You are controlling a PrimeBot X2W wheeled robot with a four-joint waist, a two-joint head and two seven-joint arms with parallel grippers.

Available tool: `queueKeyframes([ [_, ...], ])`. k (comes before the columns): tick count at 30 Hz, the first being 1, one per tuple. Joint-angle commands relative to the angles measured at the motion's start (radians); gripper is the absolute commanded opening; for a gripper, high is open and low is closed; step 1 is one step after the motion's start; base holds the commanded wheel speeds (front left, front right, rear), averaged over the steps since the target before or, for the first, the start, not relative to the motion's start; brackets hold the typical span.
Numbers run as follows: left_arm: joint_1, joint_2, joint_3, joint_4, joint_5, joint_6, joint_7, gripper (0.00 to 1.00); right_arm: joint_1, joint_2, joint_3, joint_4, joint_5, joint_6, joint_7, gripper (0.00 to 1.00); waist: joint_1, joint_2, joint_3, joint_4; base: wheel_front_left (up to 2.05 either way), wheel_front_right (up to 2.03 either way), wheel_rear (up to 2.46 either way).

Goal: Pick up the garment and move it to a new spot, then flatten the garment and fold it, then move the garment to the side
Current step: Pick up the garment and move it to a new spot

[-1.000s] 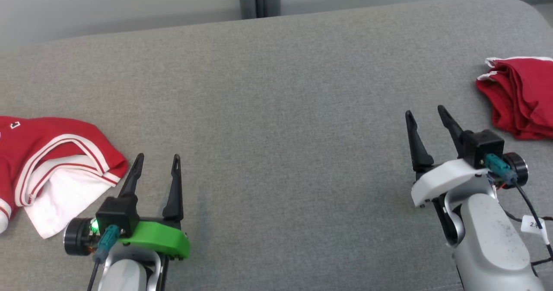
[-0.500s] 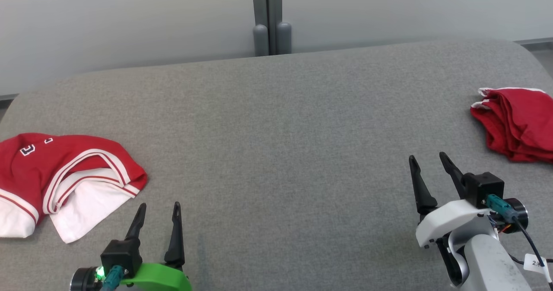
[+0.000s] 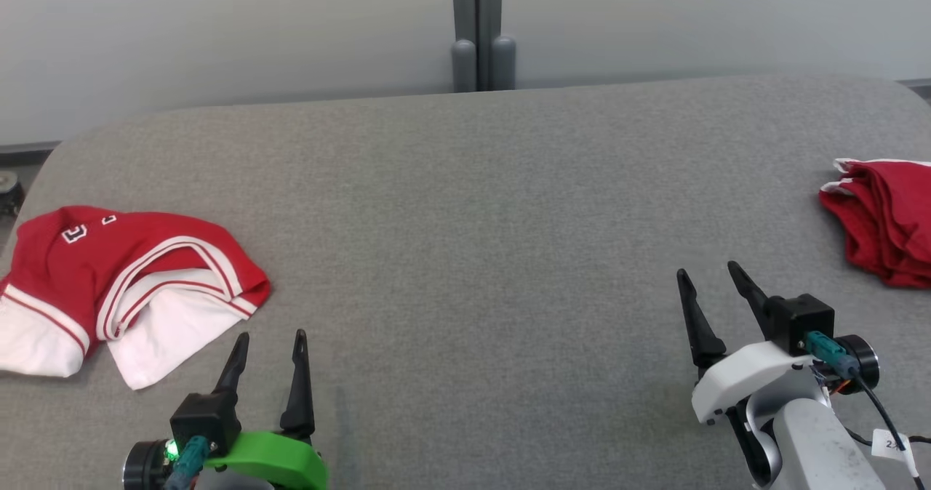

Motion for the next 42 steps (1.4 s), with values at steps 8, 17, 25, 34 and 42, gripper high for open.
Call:
queueKeyframes([
  [8, -0.015, 0.003, 0.035, 0.021, -0.017, 0.013, 0.000, 1.00, -0.005, -0.004, 0.036, 0.001, 0.024, -0.002, -0.004, 1.00, 0.0000, 0.0000, 0.023, 0.175, 0.00, 0.00, 0.00],
  [17, 0.015, 0.003, 0.104, 0.032, -0.022, 0.019, 0.000, 1.00, -0.007, -0.004, 0.068, 0.010, 0.045, -0.002, -0.004, 1.00, 0.0000, 0.0000, 0.021, 0.358, 0.00, 0.00, 0.00],
  [25, 0.028, 0.003, 0.148, 0.044, -0.071, 0.000, 0.000, 1.00, -0.016, -0.004, 0.081, 0.023, 0.050, -0.002, -0.004, 1.00, 0.0000, 0.0000, 0.022, 0.428, 0.00, 0.00, 0.00],
  [34, -0.035, 0.003, 0.162, 0.056, -0.121, -0.022, 0.000, 1.00, -0.054, -0.004, 0.092, 0.020, 0.017, -0.002, -0.004, 1.00, 0.0000, 0.0000, 0.084, 0.408, 0.00, 0.00, 0.00],
  [42, -0.229, 0.020, 0.193, 0.113, -0.113, -0.053, 0.000, 1.00, -0.124, -0.005, 0.072, -0.001, -0.044, -0.002, -0.004, 1.00, 0.0000, 0.0000, 0.206, 0.371, 0.00, 0.00, 0.00],
])
